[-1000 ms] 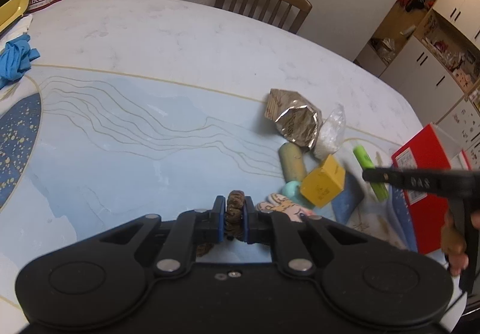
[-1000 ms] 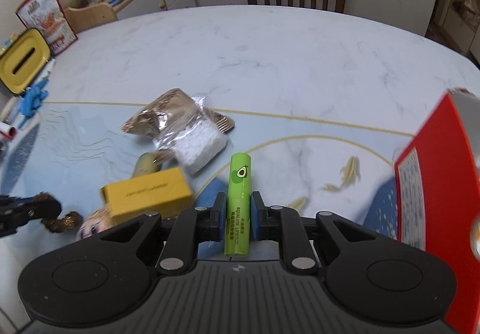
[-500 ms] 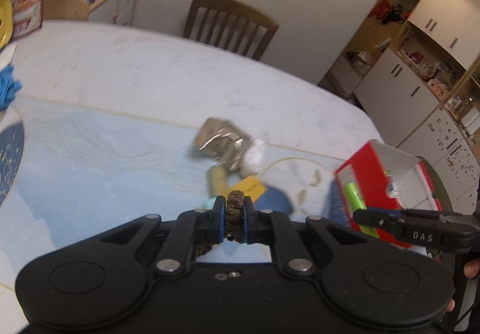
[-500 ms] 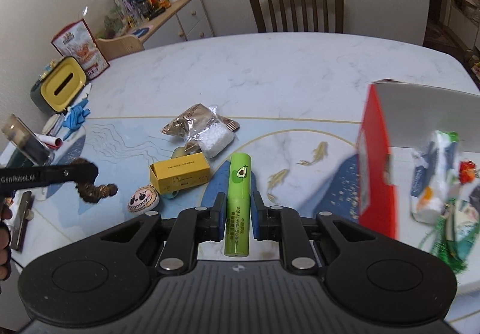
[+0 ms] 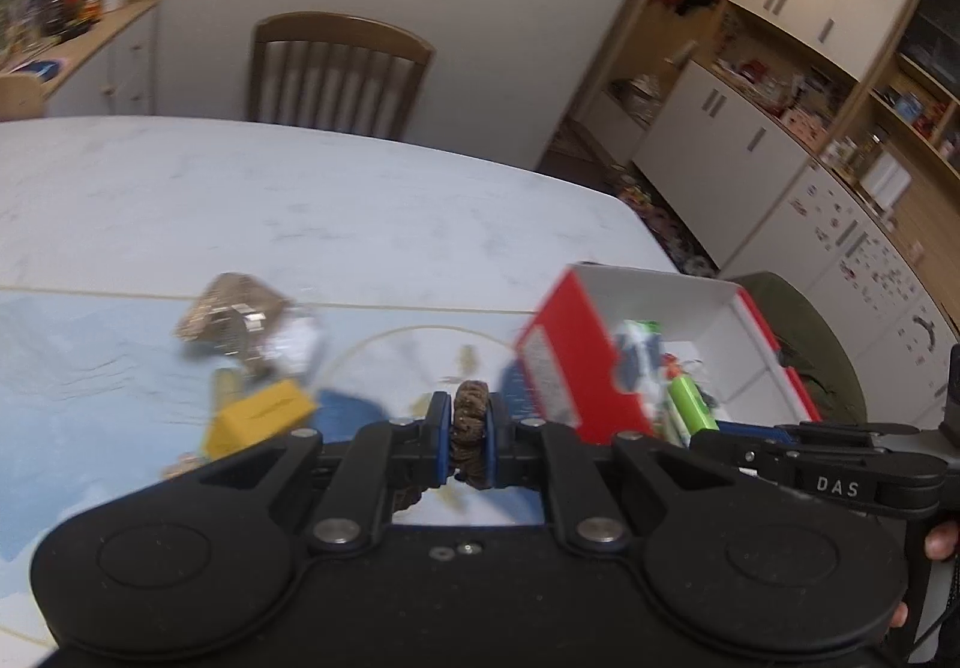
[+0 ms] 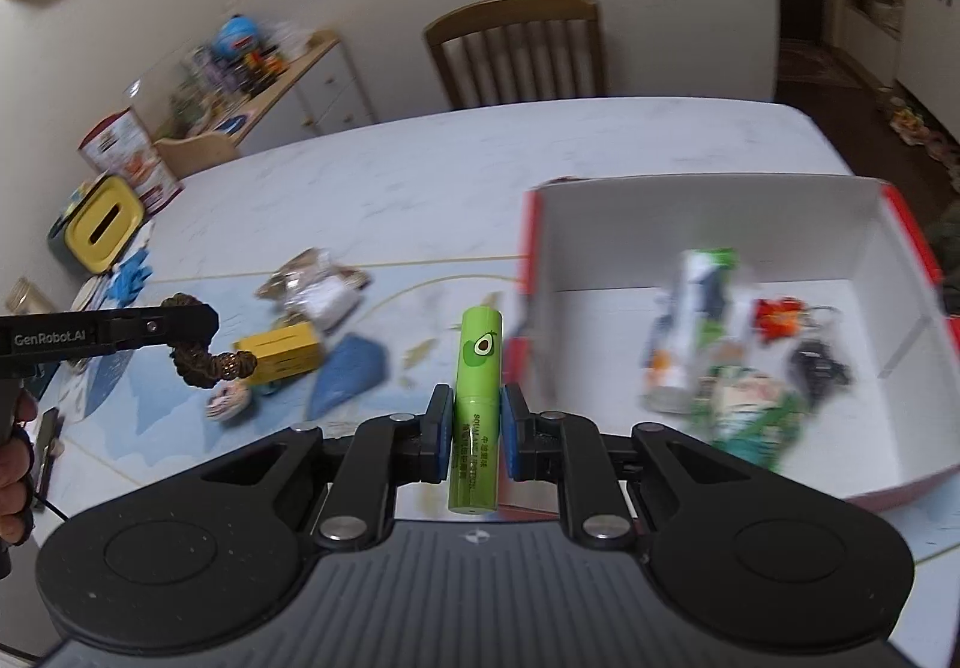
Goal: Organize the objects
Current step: 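Carry the rope loop and green tube into the red box and open both tools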
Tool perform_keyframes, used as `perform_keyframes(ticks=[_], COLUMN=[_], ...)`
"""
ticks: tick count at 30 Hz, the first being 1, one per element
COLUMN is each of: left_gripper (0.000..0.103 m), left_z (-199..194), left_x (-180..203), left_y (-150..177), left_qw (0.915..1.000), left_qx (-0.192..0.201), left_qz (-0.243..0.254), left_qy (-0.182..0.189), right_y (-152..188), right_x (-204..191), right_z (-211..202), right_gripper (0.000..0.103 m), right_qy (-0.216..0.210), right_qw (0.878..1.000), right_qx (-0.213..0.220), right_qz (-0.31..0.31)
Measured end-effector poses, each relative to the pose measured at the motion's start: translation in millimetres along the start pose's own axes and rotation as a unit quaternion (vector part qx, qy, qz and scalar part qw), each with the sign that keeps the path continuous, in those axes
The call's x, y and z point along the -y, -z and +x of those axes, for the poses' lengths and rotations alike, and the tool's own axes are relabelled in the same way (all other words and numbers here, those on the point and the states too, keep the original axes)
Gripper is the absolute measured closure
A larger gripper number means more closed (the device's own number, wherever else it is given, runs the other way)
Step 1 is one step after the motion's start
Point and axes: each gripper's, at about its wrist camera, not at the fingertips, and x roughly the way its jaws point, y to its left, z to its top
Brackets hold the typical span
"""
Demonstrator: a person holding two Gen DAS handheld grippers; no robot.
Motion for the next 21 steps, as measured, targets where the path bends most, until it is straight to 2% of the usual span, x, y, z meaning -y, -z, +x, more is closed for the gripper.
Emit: perform_keyframes(ticks=[9,21], left_gripper=[0.094,0.094], left_z=[33,120], left_x=[85,176], left_y=[-17,-40], left_qw=[0.9982,0.9914], left_qx=[-0.002,-0.054], left_qz=[0.047,0.094], left_qy=[0.037,0.073], right_y=[1,-2], right_x=[75,143], right_z=[-24,-14], right_gripper=[0.087,0.087], right_qy=[0.043,0.088], right_qw=[0.999,0.996], right_qx=[0.017,0.001], right_qz=[0.024,0.023])
